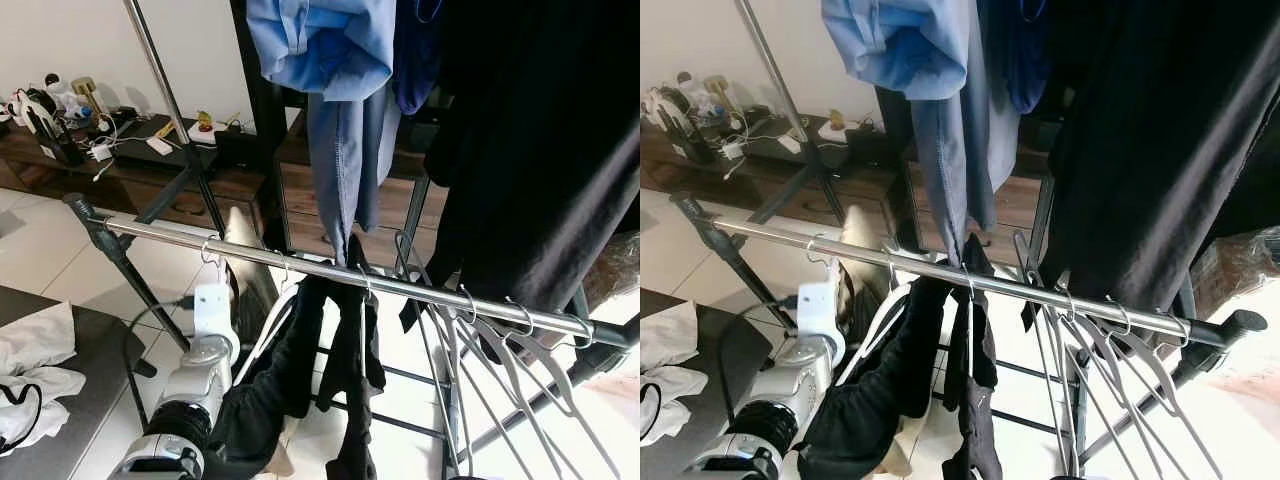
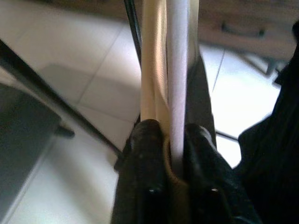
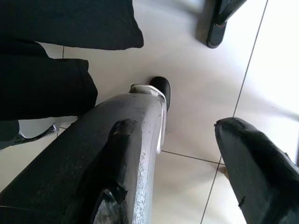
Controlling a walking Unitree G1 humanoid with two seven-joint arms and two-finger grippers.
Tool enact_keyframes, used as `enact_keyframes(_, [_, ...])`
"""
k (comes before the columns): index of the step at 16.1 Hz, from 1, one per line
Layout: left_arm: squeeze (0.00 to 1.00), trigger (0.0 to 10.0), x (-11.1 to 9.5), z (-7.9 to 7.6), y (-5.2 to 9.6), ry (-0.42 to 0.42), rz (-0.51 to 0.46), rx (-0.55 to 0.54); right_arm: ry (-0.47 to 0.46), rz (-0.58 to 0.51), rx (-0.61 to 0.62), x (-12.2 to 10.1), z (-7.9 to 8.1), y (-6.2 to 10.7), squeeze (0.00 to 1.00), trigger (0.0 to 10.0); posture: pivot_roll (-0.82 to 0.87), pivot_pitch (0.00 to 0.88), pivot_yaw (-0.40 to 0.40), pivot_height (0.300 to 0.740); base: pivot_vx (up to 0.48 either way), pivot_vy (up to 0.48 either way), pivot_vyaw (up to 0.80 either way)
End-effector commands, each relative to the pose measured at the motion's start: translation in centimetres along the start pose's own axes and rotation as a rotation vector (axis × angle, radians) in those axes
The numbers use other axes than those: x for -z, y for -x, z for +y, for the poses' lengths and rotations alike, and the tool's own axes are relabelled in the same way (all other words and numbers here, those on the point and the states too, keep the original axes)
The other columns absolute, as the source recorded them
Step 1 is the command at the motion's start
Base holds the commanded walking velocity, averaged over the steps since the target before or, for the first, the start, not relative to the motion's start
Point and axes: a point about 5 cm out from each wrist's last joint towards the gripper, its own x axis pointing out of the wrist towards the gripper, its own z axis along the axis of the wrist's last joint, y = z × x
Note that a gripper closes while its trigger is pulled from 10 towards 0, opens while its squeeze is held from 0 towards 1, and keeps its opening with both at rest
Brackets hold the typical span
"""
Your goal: Hang hanger
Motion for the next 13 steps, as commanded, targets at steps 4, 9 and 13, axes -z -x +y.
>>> enact_keyframes(4, [0.0,0.0,-0.1,1.5,1.1,-0.112,-0.098,-0.017,0.009,0.02,-0.003,0.4,0.0,0.0,0.0,10.0,-0.06,0.098,0.016,0.74,0.0,0.0,0.0])
enact_keyframes(9, [0.0,0.0,-0.5,2.2,2.5,-0.11,-0.19,0.006,0.013,0.015,-0.003,0.2,0.0,0.0,0.0,10.0,-0.05,0.089,0.013,0.74,0.0,0.0,0.0])
enact_keyframes(13, [0.0,0.0,-0.3,3.1,4.8,-0.13,-0.289,0.034,0.019,0.016,-0.001,0.1,-0.1,0.0,0.0,10.0,-0.03,0.078,0.011,0.74,0.0,0.0,0.0])
